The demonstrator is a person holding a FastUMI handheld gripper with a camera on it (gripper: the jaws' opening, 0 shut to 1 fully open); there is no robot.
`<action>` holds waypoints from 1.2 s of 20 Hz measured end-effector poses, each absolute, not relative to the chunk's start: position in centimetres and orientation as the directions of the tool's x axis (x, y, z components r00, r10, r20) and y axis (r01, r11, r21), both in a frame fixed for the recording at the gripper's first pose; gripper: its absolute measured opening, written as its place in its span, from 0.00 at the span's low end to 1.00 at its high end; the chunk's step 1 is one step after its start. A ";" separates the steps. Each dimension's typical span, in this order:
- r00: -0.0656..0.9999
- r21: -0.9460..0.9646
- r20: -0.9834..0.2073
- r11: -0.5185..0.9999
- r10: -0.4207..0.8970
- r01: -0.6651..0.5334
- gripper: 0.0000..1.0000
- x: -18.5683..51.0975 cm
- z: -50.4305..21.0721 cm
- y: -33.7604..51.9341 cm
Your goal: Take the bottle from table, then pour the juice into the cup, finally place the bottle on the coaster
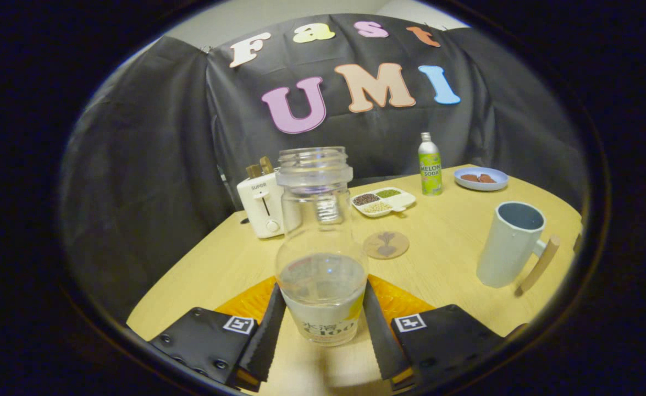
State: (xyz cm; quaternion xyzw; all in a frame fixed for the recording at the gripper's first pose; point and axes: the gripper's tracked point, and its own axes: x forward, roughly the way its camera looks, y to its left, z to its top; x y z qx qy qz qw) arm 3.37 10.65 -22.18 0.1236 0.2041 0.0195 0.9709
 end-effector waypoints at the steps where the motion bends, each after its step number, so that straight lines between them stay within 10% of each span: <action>1: 0.918 0.276 -0.386 0.961 0.094 0.018 0.77 3.5 -21.7 10.5; 24: 0.916 0.765 -0.394 0.578 0.073 0.283 0.77 5.1 -21.4 3.2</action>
